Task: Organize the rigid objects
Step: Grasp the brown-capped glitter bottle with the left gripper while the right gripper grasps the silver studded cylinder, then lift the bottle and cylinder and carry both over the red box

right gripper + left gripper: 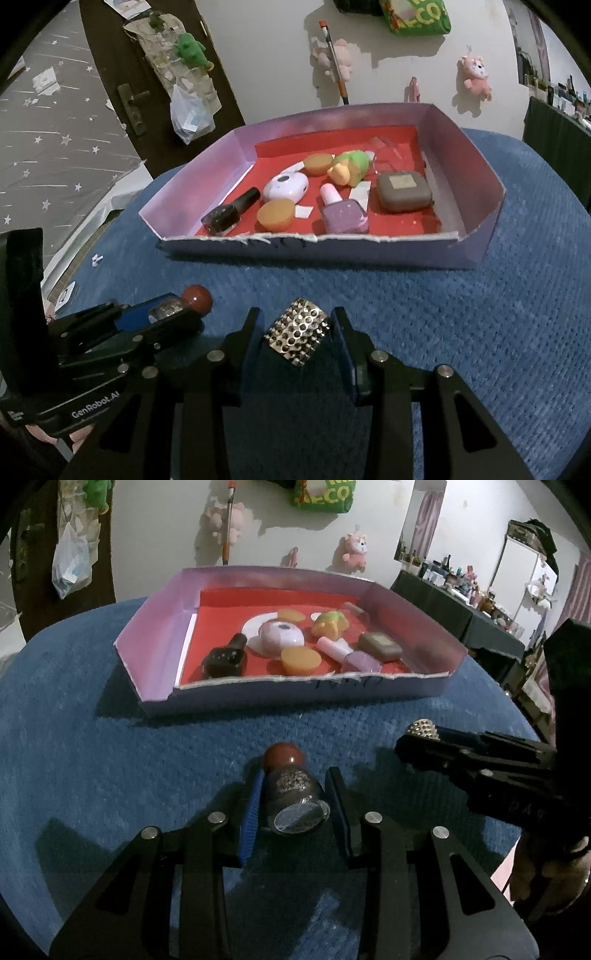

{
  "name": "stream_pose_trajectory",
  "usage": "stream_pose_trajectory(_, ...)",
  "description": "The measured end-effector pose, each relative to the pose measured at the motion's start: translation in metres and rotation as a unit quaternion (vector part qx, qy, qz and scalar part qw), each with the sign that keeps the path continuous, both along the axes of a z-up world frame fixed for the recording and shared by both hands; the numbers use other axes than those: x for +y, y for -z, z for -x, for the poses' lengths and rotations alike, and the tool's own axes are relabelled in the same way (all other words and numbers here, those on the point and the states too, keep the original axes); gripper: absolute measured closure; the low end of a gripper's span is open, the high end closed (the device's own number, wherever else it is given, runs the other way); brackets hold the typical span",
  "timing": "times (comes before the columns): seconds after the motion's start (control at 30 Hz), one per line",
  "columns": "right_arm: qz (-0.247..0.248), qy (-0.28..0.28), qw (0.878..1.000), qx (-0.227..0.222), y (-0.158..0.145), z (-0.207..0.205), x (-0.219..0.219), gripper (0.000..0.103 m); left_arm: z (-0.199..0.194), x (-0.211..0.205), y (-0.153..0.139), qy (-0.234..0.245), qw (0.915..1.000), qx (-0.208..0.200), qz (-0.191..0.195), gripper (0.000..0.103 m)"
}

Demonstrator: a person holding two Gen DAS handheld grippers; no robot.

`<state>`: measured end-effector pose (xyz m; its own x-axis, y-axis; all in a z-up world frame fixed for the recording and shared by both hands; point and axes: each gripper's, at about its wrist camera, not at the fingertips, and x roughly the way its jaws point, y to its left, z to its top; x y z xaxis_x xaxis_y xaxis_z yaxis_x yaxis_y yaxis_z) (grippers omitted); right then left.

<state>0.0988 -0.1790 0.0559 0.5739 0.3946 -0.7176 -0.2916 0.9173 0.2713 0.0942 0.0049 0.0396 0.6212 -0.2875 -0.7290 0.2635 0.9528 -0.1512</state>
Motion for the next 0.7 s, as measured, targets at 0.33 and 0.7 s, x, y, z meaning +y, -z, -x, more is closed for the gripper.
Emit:
stream_pose_trajectory(0.33,0.018,-0.003,1.000,0.005,0.012,0.007,-0.004,0.062,0.006,-0.004,0.008,-0.002,0.9998,-0.003,-0.022,0.071)
stream_pose_trajectory(0.7,0.027,-0.013,1.000,-0.007,0.012,0.012,0.001,0.053,0.007,-0.002,0.009,-0.006,0.9999,-0.005,-0.011,0.048)
